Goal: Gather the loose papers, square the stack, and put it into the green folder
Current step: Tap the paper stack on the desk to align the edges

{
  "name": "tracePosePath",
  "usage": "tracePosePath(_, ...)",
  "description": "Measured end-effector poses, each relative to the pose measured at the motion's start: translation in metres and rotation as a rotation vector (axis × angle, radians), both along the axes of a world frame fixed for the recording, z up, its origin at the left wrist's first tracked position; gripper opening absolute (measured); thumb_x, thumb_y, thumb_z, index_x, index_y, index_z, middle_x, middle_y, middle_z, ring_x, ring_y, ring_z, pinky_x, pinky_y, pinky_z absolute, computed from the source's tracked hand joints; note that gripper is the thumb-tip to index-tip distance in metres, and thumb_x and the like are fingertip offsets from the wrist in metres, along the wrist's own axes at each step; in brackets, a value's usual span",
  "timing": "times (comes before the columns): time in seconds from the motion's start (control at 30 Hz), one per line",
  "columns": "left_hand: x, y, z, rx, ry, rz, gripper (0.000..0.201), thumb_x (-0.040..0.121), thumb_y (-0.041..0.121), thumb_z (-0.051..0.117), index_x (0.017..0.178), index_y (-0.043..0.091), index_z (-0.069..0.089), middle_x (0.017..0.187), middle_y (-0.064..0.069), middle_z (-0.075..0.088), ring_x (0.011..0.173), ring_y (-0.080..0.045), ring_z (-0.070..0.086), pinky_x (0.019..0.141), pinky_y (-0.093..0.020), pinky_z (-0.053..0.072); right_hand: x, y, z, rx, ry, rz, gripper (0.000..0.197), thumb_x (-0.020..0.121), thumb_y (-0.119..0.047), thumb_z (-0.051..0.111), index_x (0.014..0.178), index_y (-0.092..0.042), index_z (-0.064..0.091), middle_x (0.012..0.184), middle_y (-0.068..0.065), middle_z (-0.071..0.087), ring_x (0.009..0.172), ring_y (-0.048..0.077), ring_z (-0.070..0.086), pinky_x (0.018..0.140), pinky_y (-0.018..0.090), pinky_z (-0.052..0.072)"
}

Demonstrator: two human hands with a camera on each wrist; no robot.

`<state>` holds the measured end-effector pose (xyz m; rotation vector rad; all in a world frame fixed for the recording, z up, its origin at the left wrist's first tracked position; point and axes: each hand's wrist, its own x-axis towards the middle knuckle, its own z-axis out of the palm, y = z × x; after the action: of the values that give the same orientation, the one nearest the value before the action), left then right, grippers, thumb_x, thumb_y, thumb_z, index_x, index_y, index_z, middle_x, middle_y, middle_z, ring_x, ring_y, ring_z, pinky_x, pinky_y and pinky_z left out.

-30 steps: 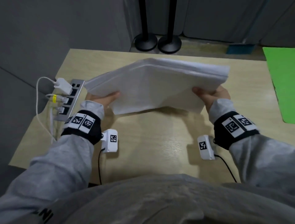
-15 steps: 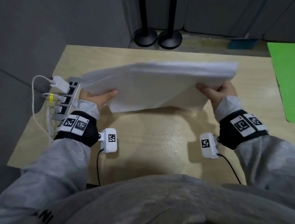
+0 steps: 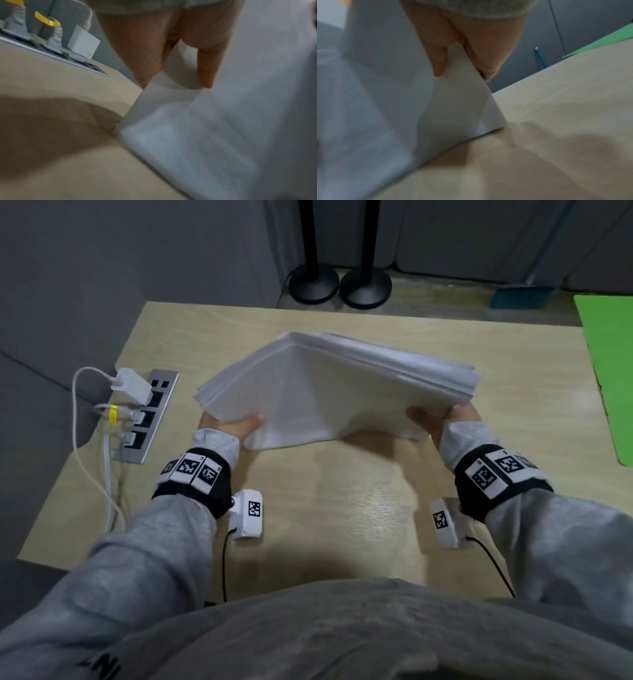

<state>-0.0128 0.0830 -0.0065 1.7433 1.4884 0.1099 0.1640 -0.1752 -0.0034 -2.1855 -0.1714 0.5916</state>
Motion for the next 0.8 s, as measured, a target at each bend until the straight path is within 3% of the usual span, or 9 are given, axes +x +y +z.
tracePosePath(0.1, -0.004, 0.006, -0.004, 0.042, -0.06, 0.057, 0.097, 0.048, 0.07, 0.076, 0.129, 0.021, 0.05, 0.118, -0.001, 0.06, 0.114, -0.023, 0.055, 0.1, -0.023, 0.04, -0.003, 0.001, 0.007, 0.231, -0.004, -0.11, 0.027, 0.083, -0.026, 0.07, 0.109, -0.02, 0.063, 0.093, -0.002, 0.065, 0.078, 0.01, 0.061, 0.073, 0.017, 0.041)
tracePosePath(0.17, -0.006, 0.007, 0.001, 0.043, -0.073, 0.046, 0.083, 0.065, 0.062, 0.071, 0.129, 0.014, 0.05, 0.116, 0.0, 0.059, 0.113, -0.018, 0.055, 0.09, -0.017, 0.039, -0.003, -0.001, 0.012, 0.305, -0.061, -0.161, 0.023, 0.082, -0.025, 0.071, 0.103, -0.023, 0.062, 0.087, -0.008, 0.066, 0.069, -0.007, 0.062, 0.066, 0.009, 0.046)
tracePosePath(0.2, -0.005, 0.006, 0.004, 0.035, -0.085, 0.062, 0.079, 0.071, 0.056, 0.069, 0.13, 0.007, 0.049, 0.123, -0.007, 0.058, 0.116, -0.021, 0.054, 0.091, -0.023, 0.04, -0.002, -0.002, 0.011, 0.3, -0.068, -0.165, 0.026, 0.081, -0.027, 0.071, 0.105, -0.02, 0.062, 0.088, -0.006, 0.066, 0.07, -0.006, 0.063, 0.063, 0.007, 0.046)
tracePosePath(0.3, -0.001, 0.0, 0.003, -0.055, -0.026, 0.045, 0.081, 0.074, 0.048, 0.071, 0.133, -0.001, 0.044, 0.136, -0.017, 0.05, 0.124, -0.029, 0.05, 0.099, -0.034, 0.039, -0.008, -0.003, 0.011, 0.007, -0.021, -0.086, 0.062, 0.075, -0.052, 0.067, 0.12, -0.01, 0.056, 0.107, 0.01, 0.065, 0.09, 0.026, 0.064, 0.072, 0.024, 0.042)
tracePosePath(0.43, -0.003, -0.01, -0.003, -0.058, 0.076, 0.003, 0.091, 0.063, 0.057, 0.072, 0.132, 0.004, 0.044, 0.115, -0.004, 0.048, 0.113, -0.024, 0.05, 0.094, -0.029, 0.037, -0.011, -0.003, 0.011, -0.25, 0.046, 0.031, 0.074, 0.081, -0.062, 0.055, 0.134, -0.012, 0.044, 0.096, 0.014, 0.055, 0.058, 0.019, 0.044, 0.062, 0.025, 0.034)
tracePosePath(0.53, -0.006, -0.014, 0.003, -0.017, 0.087, 0.026, 0.082, 0.074, 0.05, 0.071, 0.134, 0.003, 0.041, 0.112, -0.008, 0.045, 0.122, -0.029, 0.045, 0.102, -0.03, 0.033, -0.007, -0.006, 0.007, -0.269, 0.035, 0.058, 0.076, 0.083, -0.06, 0.053, 0.141, -0.014, 0.037, 0.101, 0.013, 0.054, 0.063, 0.021, 0.046, 0.063, 0.023, 0.033)
tracePosePath(0.63, -0.008, -0.01, -0.005, -0.04, 0.095, 0.016, 0.093, 0.07, 0.065, 0.063, 0.134, 0.001, 0.042, 0.129, -0.02, 0.052, 0.12, -0.032, 0.048, 0.101, -0.032, 0.034, -0.006, -0.007, 0.004, -0.219, 0.061, 0.052, 0.077, 0.081, -0.061, 0.054, 0.143, -0.019, 0.035, 0.105, 0.006, 0.053, 0.084, 0.021, 0.05, 0.073, 0.022, 0.031)
tracePosePath(0.73, -0.008, -0.011, 0.001, 0.064, 0.008, 0.048, 0.075, 0.072, 0.054, 0.07, 0.127, 0.008, 0.048, 0.103, -0.009, 0.058, 0.095, -0.023, 0.055, 0.08, -0.021, 0.033, -0.004, -0.008, 0.0, -0.06, 0.049, -0.068, 0.062, 0.078, -0.055, 0.064, 0.122, -0.011, 0.056, 0.099, 0.002, 0.06, 0.079, 0.02, 0.055, 0.074, 0.025, 0.037)
tracePosePath(0.8, -0.006, -0.009, 0.005, 0.074, -0.071, 0.04, 0.062, 0.071, 0.04, 0.077, 0.122, 0.011, 0.054, 0.095, 0.0, 0.057, 0.092, -0.021, 0.057, 0.078, -0.015, 0.035, -0.003, -0.006, 0.0, 0.066, 0.042, -0.107, 0.048, 0.082, -0.037, 0.069, 0.118, -0.007, 0.06, 0.099, 0.004, 0.063, 0.09, 0.02, 0.059, 0.076, 0.02, 0.039)
